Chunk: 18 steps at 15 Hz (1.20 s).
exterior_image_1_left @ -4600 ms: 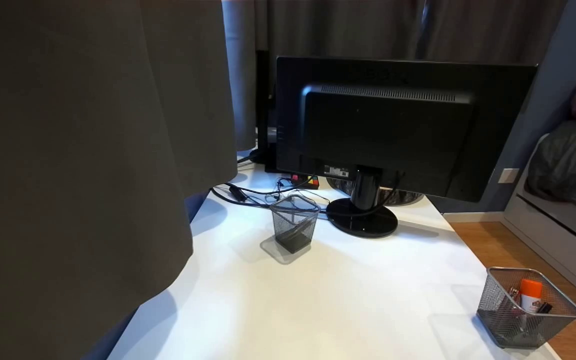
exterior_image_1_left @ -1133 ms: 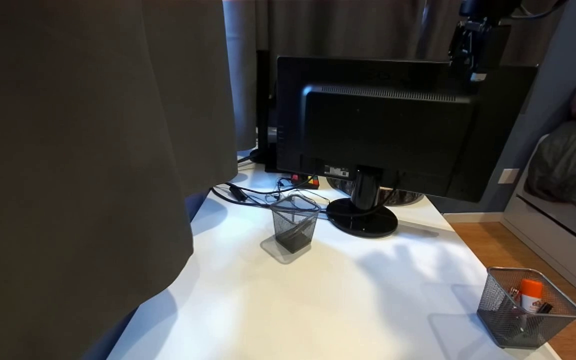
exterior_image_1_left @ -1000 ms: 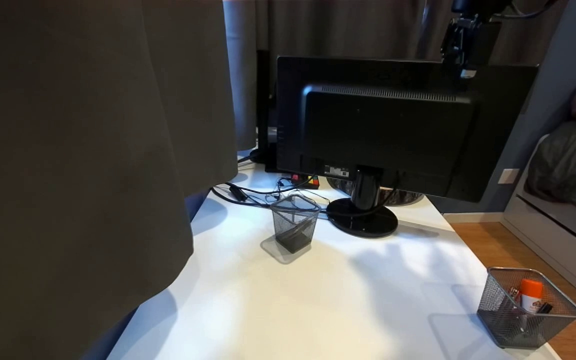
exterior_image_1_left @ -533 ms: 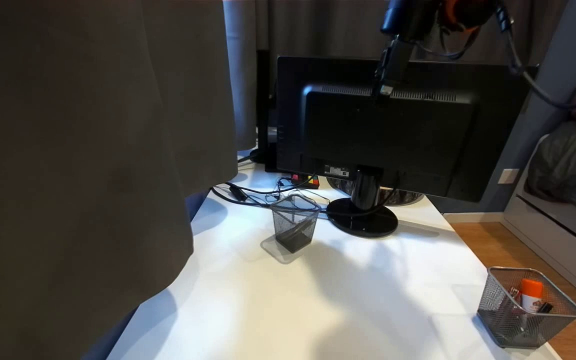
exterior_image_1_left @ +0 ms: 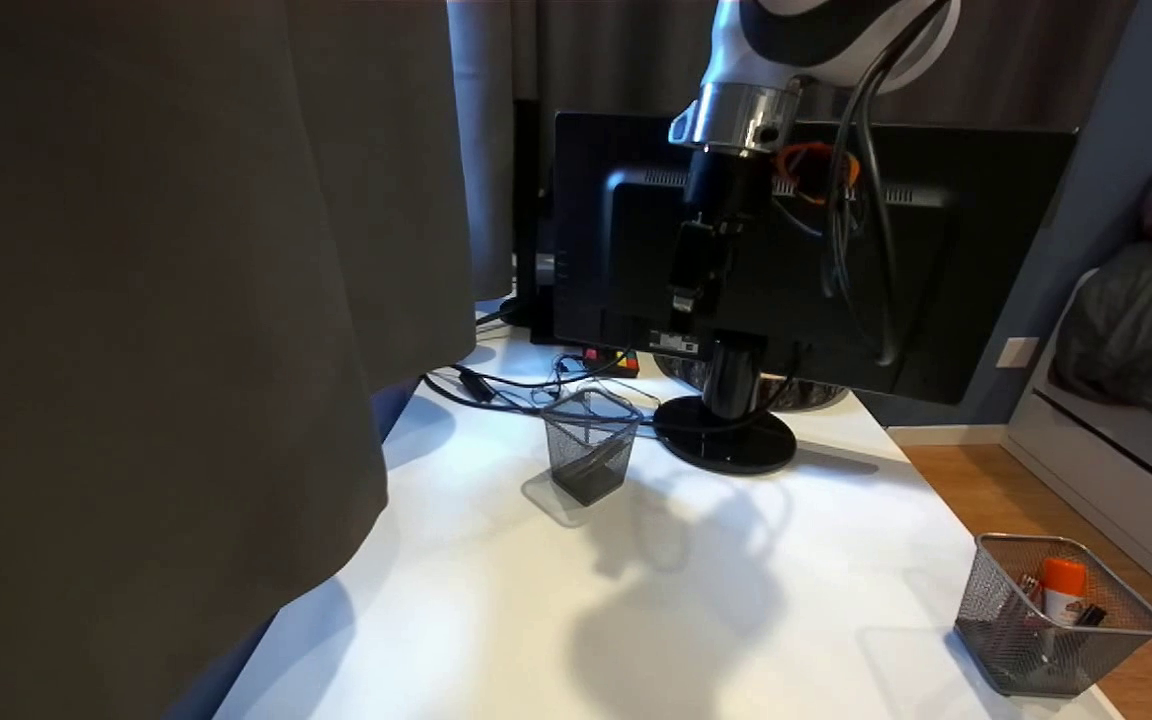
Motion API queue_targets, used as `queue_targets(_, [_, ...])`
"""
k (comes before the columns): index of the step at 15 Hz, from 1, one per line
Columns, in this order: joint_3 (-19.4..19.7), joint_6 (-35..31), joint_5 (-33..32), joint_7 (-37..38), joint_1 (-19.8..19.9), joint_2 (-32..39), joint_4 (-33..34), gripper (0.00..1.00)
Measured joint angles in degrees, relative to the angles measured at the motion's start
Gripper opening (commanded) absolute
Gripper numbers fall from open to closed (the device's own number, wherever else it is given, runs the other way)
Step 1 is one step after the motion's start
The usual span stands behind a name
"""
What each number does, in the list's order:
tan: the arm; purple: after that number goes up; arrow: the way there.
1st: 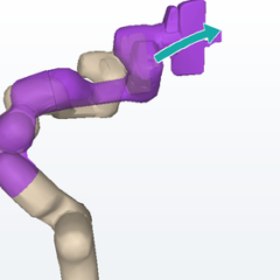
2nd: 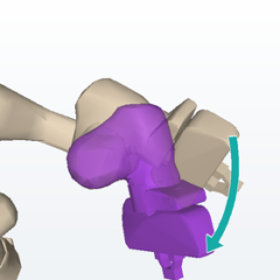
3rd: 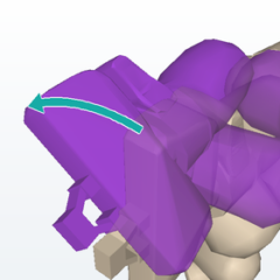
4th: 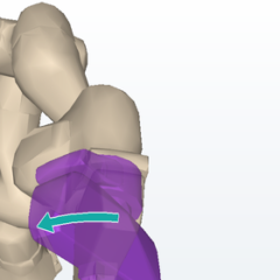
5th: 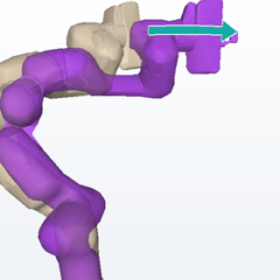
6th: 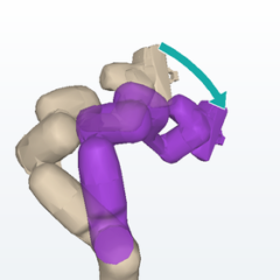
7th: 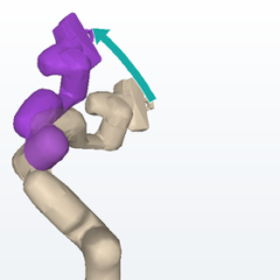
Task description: Move the empty pens and pencils desktop storage organiser to the left
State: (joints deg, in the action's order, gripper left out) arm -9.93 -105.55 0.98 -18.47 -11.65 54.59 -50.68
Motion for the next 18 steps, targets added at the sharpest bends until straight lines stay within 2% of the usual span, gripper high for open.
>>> queue_targets(4, [0.02,0.75,0.00,0.50,-0.14,1.07,2.15,1.00])
queue_targets(8, [0.16,-1.75,0.04,6.76,-0.19,3.00,2.47,1.00])
queue_targets(14, [5.40,-4.13,-0.68,23.77,-3.90,10.18,9.40,1.00])
queue_targets(16, [6.82,-3.81,-1.26,25.81,-4.62,11.87,11.56,1.00])
queue_targets(18, [7.34,-2.32,-1.99,24.68,-4.72,13.56,13.47,1.00])
